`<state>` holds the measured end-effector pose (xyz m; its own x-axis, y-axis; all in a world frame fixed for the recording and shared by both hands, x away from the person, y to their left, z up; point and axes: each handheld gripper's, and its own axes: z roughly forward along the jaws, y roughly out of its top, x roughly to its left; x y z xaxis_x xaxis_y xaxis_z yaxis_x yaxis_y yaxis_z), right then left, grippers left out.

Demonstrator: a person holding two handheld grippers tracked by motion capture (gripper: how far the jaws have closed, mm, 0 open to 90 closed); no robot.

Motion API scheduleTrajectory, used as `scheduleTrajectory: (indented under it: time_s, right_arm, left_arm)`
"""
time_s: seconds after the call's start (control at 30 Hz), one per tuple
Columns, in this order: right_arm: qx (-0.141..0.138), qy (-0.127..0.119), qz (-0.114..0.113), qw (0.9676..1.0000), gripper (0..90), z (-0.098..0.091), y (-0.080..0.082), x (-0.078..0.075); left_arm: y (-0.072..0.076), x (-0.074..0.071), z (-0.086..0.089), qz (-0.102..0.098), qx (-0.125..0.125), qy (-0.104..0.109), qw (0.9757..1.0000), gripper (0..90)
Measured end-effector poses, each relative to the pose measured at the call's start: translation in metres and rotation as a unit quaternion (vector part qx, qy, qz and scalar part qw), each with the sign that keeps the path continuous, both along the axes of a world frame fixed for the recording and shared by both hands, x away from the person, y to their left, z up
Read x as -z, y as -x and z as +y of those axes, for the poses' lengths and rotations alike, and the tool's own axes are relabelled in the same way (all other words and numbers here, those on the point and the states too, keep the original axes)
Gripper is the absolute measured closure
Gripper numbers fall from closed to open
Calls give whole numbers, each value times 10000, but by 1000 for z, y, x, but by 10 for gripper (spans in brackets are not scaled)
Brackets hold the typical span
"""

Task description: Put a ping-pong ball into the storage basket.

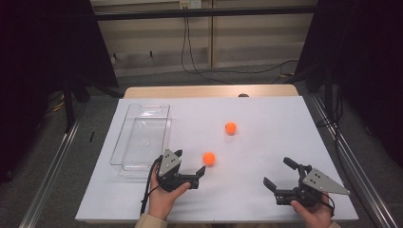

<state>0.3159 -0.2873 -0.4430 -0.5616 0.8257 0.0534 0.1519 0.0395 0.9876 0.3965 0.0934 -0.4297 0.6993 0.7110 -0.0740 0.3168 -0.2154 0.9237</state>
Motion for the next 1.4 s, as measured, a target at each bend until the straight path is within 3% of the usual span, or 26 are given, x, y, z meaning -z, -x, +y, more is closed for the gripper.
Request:
scheduleTrajectory:
  time_s: [0.23, 0.93, 1.07, 1.13, 1.3, 1.4]
  right_arm:
    - [-29, 0, 12, 10000, 9, 0, 0, -1]
    - [12, -45, 9, 10000, 10, -2, 0, -1]
    - [-3, -9, -21, 10000, 10, -2, -1, -1]
    - [-9, -16, 6, 10000, 9, -2, -1, -1]
    - [-14, -2, -40, 10000, 10, -1, 0, -1]
    - [-14, -16, -34, 10000, 10, -1, 0, -1]
  left_arm:
    - [-3, 1, -4, 67, 14, -8, 10000, 17]
    - [-13, 7, -15, 366, 47, -311, 9988, 19]
    - [-14, 8, -16, 401, 81, -250, 9988, 21]
    - [-14, 8, -16, 388, 22, -378, 9985, 22]
    - [-16, 9, -20, 442, 36, -342, 9984, 24]
    - [-18, 9, -22, 417, 56, -428, 9982, 24]
